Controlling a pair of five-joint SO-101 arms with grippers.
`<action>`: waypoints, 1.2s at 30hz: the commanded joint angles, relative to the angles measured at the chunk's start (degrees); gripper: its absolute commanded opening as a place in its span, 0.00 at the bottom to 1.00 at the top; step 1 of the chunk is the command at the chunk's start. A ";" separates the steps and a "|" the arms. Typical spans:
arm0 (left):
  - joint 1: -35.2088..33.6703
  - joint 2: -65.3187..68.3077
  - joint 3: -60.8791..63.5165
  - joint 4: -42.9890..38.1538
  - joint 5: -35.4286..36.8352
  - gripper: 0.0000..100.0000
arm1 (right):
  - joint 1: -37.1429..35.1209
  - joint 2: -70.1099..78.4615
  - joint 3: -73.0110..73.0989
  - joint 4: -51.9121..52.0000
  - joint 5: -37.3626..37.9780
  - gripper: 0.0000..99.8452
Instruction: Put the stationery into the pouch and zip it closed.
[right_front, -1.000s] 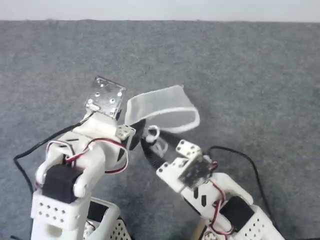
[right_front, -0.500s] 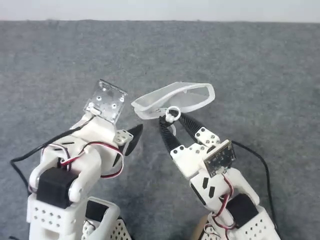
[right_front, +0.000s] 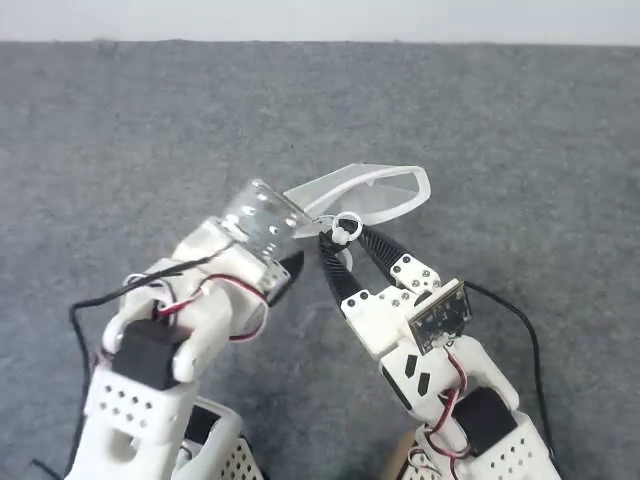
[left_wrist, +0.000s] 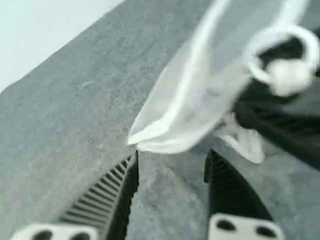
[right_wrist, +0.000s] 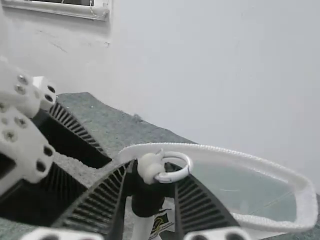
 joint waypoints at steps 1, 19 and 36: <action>4.75 -0.44 0.92 -3.87 -1.41 0.20 | 1.01 -1.54 -0.88 -1.10 -0.44 0.01; 3.60 -0.44 9.89 -18.20 -1.23 0.16 | 1.01 -1.54 -0.88 -1.01 -0.44 0.01; 3.16 -20.40 15.69 -16.35 1.93 0.01 | 5.23 -1.54 -1.32 -1.01 -0.35 0.01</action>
